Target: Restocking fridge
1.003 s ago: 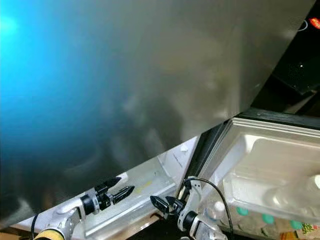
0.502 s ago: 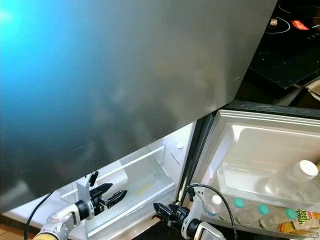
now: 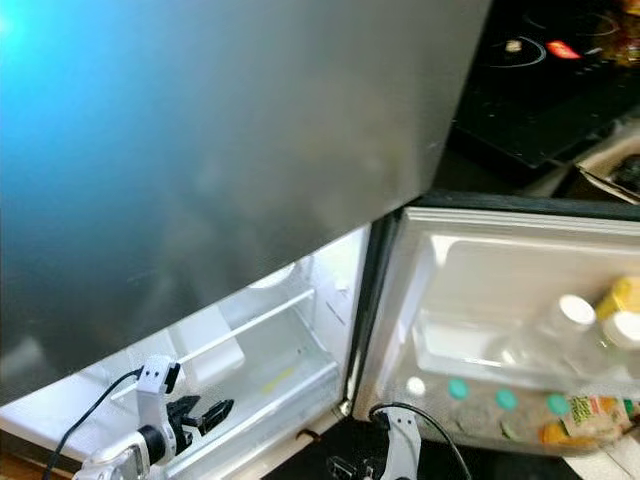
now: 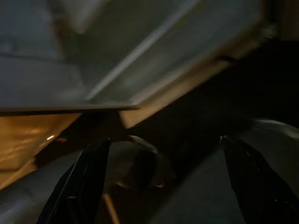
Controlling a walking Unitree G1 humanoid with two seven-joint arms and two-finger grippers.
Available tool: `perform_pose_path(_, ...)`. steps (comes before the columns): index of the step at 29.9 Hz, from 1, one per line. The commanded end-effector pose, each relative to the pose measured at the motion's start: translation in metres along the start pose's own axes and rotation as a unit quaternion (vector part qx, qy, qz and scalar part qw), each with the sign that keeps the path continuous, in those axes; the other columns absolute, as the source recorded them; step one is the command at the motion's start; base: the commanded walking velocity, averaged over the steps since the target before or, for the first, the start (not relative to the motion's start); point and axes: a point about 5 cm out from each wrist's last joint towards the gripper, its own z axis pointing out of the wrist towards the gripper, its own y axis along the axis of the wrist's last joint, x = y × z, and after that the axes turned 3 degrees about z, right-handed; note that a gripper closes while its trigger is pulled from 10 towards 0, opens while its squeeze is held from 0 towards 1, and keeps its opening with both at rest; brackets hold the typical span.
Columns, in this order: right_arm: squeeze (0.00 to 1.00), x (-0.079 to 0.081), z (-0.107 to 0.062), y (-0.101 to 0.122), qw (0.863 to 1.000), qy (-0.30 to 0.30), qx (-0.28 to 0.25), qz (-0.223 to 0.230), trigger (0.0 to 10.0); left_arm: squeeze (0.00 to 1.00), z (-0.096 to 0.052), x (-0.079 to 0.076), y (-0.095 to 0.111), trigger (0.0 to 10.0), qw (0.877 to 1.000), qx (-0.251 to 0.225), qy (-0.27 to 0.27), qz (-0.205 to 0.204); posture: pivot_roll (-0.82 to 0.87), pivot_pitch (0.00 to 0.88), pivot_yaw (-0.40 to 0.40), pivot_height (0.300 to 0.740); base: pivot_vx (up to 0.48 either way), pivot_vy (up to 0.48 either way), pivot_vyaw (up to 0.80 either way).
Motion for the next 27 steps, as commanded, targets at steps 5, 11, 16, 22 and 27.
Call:
perform_pose_path(5, 0.00, -0.013, -0.010, -0.028, 0.998, -0.054, 0.031, 0.031, 10.0, 0.00, -0.023, 0.020, -0.028, 10.0, 0.996, 0.038, 0.061, -0.048, -0.01, 0.096, 0.026, 0.740, -0.478, 0.000, 0.00)
perform_pose_path(11, 0.00, -0.021, -0.016, -0.040, 0.994, -0.091, 0.042, 0.045, 10.0, 0.00, -0.028, 0.021, -0.039, 10.0, 0.994, 0.054, 0.075, -0.058, 0.00, 0.097, 0.027, 0.740, -0.476, 0.000, 0.00)
perform_pose_path(16, 0.00, -0.024, -0.019, -0.044, 0.992, -0.106, 0.047, 0.047, 10.0, 0.00, -0.031, 0.021, -0.045, 10.0, 0.993, 0.063, 0.082, -0.064, 0.00, 0.097, 0.027, 0.740, -0.476, 0.000, 0.00)
perform_pose_path(22, 0.00, -0.027, -0.022, -0.048, 0.990, -0.119, 0.049, 0.050, 10.0, 0.00, -0.035, 0.020, -0.057, 10.0, 0.990, 0.082, 0.090, -0.073, -0.01, 0.099, 0.027, 0.740, -0.476, 0.000, 0.00)
perform_pose_path(27, 0.00, -0.028, -0.023, -0.051, 0.990, -0.123, 0.054, 0.049, 10.0, 0.00, -0.039, 0.022, -0.060, 10.0, 0.989, 0.079, 0.100, -0.079, -0.01, 0.099, 0.026, 0.740, -0.277, 0.000, 0.00)
